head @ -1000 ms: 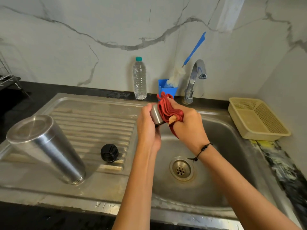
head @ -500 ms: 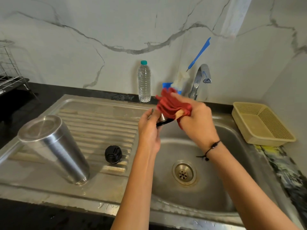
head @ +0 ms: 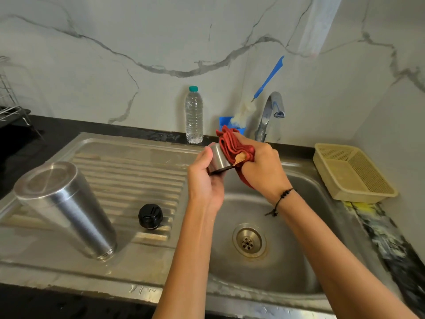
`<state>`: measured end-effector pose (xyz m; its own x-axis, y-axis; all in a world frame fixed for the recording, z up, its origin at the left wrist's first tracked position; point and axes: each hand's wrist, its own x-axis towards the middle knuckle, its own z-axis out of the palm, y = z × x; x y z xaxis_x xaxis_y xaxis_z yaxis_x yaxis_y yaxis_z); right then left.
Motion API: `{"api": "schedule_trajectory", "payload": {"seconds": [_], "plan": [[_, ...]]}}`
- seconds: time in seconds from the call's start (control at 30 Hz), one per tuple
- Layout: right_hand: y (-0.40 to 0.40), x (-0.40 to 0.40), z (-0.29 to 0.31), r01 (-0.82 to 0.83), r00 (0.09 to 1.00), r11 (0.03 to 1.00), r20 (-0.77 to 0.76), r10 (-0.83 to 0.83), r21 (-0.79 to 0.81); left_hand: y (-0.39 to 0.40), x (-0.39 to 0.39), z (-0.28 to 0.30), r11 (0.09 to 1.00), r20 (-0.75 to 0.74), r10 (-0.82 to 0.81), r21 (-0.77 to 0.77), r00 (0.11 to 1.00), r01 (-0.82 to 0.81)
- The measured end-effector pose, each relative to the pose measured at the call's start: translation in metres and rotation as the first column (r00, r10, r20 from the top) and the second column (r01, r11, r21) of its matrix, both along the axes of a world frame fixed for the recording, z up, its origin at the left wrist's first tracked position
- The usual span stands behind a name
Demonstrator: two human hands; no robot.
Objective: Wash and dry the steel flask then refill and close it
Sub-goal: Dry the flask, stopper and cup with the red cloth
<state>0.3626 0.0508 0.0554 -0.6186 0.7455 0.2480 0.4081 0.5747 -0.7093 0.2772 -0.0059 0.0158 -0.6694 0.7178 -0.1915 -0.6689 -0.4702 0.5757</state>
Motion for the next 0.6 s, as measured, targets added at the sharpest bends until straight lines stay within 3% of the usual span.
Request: {"api": "schedule_trajectory", "payload": {"seconds": [0.1, 0.17, 0.3, 0.43, 0.6], "plan": [[0.004, 0.004, 0.0, -0.01, 0.998, 0.994, -0.058, 0.004, -0.113, 0.003, -0.001, -0.007, 0.999, 0.023, -0.051, -0.008, 0.998, 0.051], [0.005, 0.004, 0.003, -0.007, 0.994, 0.984, -0.109, -0.013, -0.178, 0.002, -0.001, -0.006, 0.995, -0.06, -0.093, -0.026, 0.994, 0.092], [0.003, -0.001, 0.007, 0.02, 0.992, 0.989, -0.121, -0.038, -0.148, -0.001, -0.005, -0.007, 0.985, -0.181, -0.154, -0.101, 0.971, 0.138], [-0.012, -0.002, 0.021, 0.047, 0.989, 0.999, -0.141, -0.046, 0.007, -0.006, -0.012, -0.007, 0.992, -0.181, -0.09, -0.1, 0.979, 0.072], [-0.04, -0.005, 0.021, -0.11, 0.99, 0.963, 0.118, 0.082, 0.248, -0.007, -0.011, -0.004, 0.997, -0.28, -0.044, -0.068, 0.959, 0.026]]}}
